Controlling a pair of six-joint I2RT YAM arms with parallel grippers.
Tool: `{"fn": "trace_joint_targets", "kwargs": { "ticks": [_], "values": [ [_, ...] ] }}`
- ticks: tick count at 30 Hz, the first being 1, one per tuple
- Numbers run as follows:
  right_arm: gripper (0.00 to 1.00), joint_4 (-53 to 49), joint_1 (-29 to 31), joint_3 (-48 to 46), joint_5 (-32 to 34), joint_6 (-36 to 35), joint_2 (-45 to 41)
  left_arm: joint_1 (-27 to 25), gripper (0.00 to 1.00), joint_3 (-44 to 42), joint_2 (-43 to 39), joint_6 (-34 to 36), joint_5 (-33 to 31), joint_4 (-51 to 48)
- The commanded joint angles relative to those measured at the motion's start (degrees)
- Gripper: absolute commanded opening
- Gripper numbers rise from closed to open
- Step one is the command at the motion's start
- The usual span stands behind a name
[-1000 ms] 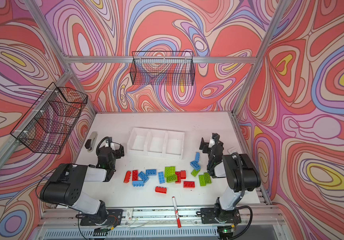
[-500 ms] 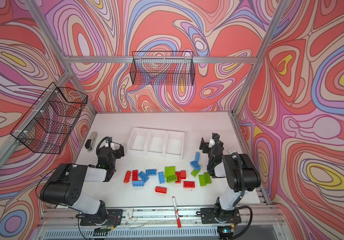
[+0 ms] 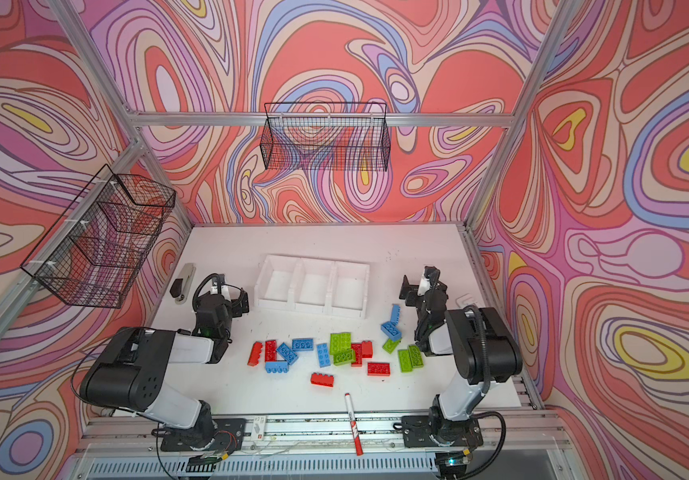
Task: Sort the legos into containers by color
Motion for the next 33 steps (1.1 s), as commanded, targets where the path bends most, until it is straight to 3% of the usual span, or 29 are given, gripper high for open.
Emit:
{"fn": "trace_joint_targets", "kwargs": {
  "ticks": [1,3,7,10,12,15,17,24,28,33],
  "values": [
    [0.98,-0.35,-0.31,0.76,-0.48,-0.66,0.68,0.29,1.0,0.8,0.15,-0.21,0.29,0.63],
    [0.97,-0.4,-0.31,0.81,-0.47,-0.66,0.68,0.29,1.0,0.8,0.15,-0.27,0.3,0.63],
    [0.81,0.12,-0.3,0.59,0.22,-0.68,0.28,-0.11,0.89,0.07,-0.9,0.07,-1.13,1.52],
    [0.79,-12.72,-0.35,5.59,2.5,0.41,-3.92,-0.39,0.87,-0.01,-5.62,0.55,-2.0,-2.26],
    [0.75,-22.39,-0.26,9.99,1.87,0.28,-5.59,-0.5,0.87,2.8,-11.53,-0.17,-1.96,-12.99],
    [0.72,-32.44,-0.24,13.42,3.96,4.7,-8.98,-1.56,0.83,5.45,-18.32,-2.61,-4.53,-19.4],
    [0.72,-39.49,-0.22,15.18,6.88,8.83,-11.53,-3.07,0.81,8.89,-21.76,-5.13,-5.18,-27.92],
    [0.72,-69.02,0.42,21.78,3.38,15.24,-19.59,-12.69,0.81,15.64,-26.78,-10.93,-11.63,-46.98],
    [0.71,-79.04,2.25,22.89,-1.48,18.59,-20.94,-14.12,0.81,15.65,-29.7,-18.82,-7.99,-56.06],
    [0.71,-83.04,8.3,24.63,-1.55,20.91,-19.02,-14.3,0.81,15.05,-31.92,-21.49,-6.22,-60.78]
  ]
}}
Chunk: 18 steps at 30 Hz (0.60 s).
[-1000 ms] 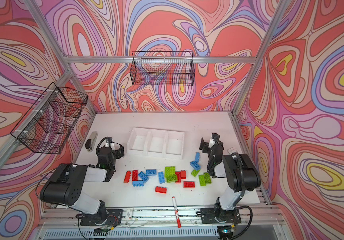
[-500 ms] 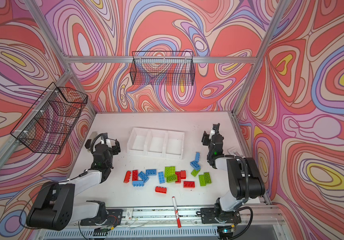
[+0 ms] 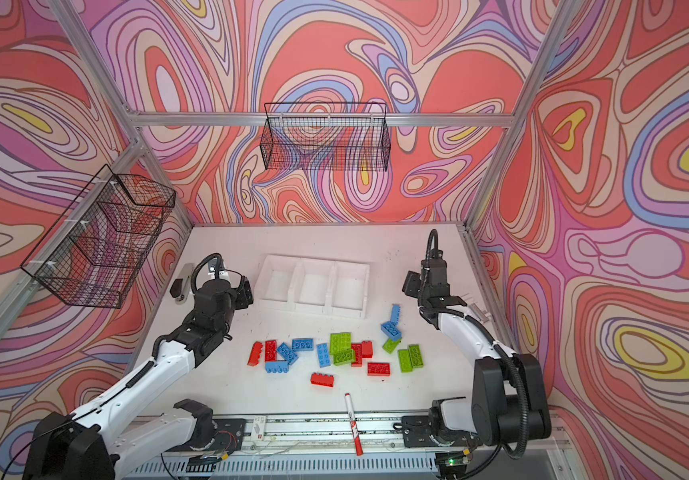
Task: Sort the legos into containers by color
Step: 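Grasp a blue brick with the right gripper while the left lowers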
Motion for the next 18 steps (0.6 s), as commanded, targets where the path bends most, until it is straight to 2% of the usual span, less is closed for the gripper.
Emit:
{"fn": "trace_joint_targets", "kwargs": {
  "ticks": [1,10,18],
  "values": [
    [0.71,-8.43,2.93,2.24,-1.44,3.95,2.39,-0.28,0.81,-0.36,-1.47,-4.42,1.11,-7.18],
    [0.63,-7.43,7.77,1.31,0.85,8.17,8.62,-0.22,0.82,-1.03,-1.57,-7.23,2.5,-9.18],
    [0.57,-6.97,8.97,-1.04,4.2,9.67,9.36,-0.28,0.82,-1.24,-0.96,-8.76,4.13,-11.55]
  ]
}}
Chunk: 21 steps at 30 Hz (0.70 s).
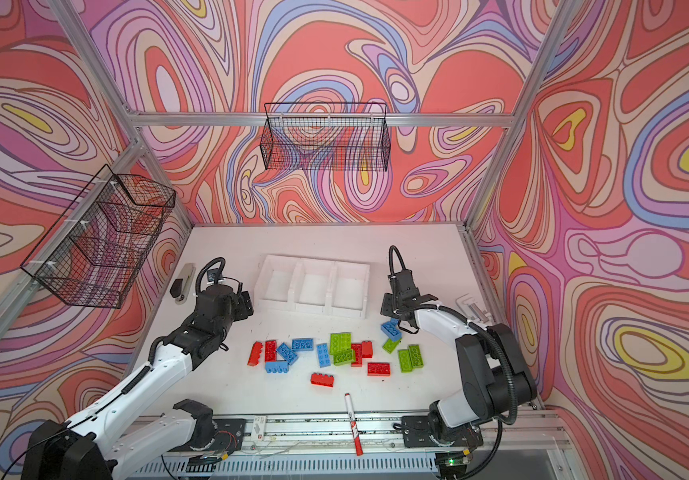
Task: Sort the legos into containers by color
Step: 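Grasp a blue brick with the right gripper while the left lowers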
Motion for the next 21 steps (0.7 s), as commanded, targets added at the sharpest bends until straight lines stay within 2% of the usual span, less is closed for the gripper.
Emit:
{"fn": "trace_joint_targets", "kwargs": {
  "ticks": [1,11,16,21],
  "values": [
    [0.55,-0.38,0.16,-1.46,2.81,1.64,0.8,-0.27,0.82,-0.95,-0.24,-2.5,1.04,-3.14],
    [0.26,0.76,0.16,-1.42,2.7,1.59,2.41,-0.27,0.82,-3.02,-1.23,-6.38,4.06,-6.4],
    [0.13,-1.42,0.16,2.35,3.25,0.48,1.64,-0.29,0.81,-4.15,-3.32,-8.15,5.06,-10.55],
    [0.09,-3.24,0.16,9.82,1.55,-2.03,-0.25,-0.25,0.8,-6.64,-6.63,-10.23,6.38,-13.82]
  ]
}}
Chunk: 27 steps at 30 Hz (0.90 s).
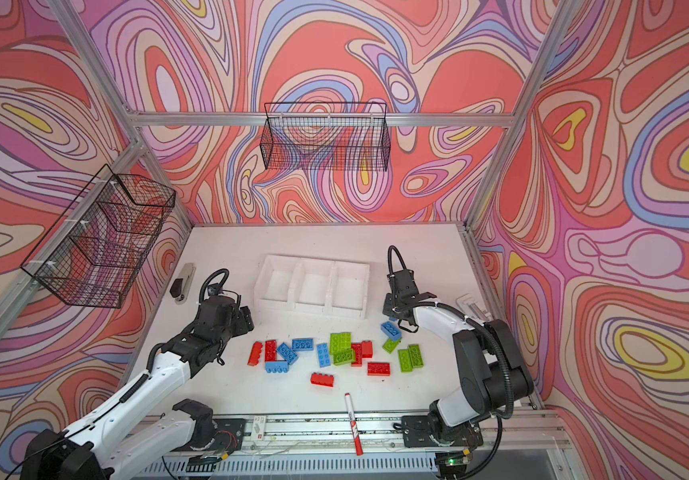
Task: Sort the legos into containers by color
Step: 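Grasp a blue brick with the right gripper while the left lowers, then drop the blue brick in the tray while the left gripper grasps a red brick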
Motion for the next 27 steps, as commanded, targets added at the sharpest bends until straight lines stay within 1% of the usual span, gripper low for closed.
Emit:
{"fn": "trace_joint_targets", "kwargs": {
  "ticks": [1,3,6,9,12,19,24,25,27],
  "values": [
    [0.09,-0.66,0.19,5.98,-0.85,-1.86,-2.12,-0.27,0.79,-2.61,-2.42,-3.53,1.2,-5.41],
    [0.09,0.03,0.4,8.8,-3.0,-2.42,-2.3,-0.35,0.79,-3.18,-3.7,-4.96,1.78,-6.77],
    [0.09,1.57,2.93,13.48,-5.65,-3.88,-1.26,-0.74,0.79,-4.54,-6.24,-6.52,3.87,-7.35],
    [0.09,1.54,7.02,19.68,-6.48,-4.98,2.65,-1.08,0.81,-7.03,-9.25,-6.4,7.54,-4.51],
    [0.09,2.91,8.94,22.7,-6.73,-4.84,6.58,-1.12,0.81,-8.32,-10.58,-6.63,7.12,-4.55],
    [0.1,5.3,10.65,25.73,-7.91,-1.65,14.75,-2.2,0.8,-8.28,-7.22,-7.45,7.99,-5.75],
    [0.1,5.89,11.31,26.31,-8.27,-0.07,17.79,-2.58,0.79,-7.79,-6.22,-7.05,8.06,-5.24],
    [0.1,5.86,11.41,26.31,-8.68,0.17,18.23,-2.57,0.79,-7.66,-5.9,-6.92,8.29,-5.23],
    [0.16,6.06,11.73,26.31,-9.06,0.6,18.83,-2.66,0.79,-7.78,-5.22,-6.92,8.84,-4.88]
  ]
}}
